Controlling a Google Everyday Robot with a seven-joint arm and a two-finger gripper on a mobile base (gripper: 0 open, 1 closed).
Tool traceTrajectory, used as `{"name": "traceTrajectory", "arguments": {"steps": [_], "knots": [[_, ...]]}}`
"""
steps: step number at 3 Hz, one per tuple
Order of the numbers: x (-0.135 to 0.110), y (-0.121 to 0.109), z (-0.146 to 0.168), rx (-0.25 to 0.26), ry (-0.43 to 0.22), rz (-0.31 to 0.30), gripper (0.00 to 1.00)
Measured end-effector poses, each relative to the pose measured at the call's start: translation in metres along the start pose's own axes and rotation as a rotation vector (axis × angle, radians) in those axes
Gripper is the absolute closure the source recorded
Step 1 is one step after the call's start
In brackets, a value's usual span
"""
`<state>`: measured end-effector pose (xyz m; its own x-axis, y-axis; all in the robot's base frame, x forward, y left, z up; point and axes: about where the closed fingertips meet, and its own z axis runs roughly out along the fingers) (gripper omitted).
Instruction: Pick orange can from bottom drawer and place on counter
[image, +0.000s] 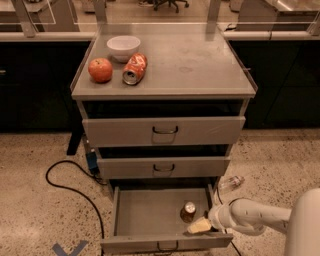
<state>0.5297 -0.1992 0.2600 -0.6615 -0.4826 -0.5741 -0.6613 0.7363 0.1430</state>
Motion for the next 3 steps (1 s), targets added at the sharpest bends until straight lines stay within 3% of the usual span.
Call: {"name": "traceTrajectory", "arguments": {"steps": [2, 3], "knots": [[-0.001, -0.002, 0.004, -0.025, 0.001, -0.008, 0.00], [0.007, 0.009, 0.046, -0.141, 0.022, -0.095, 0.00]]}}
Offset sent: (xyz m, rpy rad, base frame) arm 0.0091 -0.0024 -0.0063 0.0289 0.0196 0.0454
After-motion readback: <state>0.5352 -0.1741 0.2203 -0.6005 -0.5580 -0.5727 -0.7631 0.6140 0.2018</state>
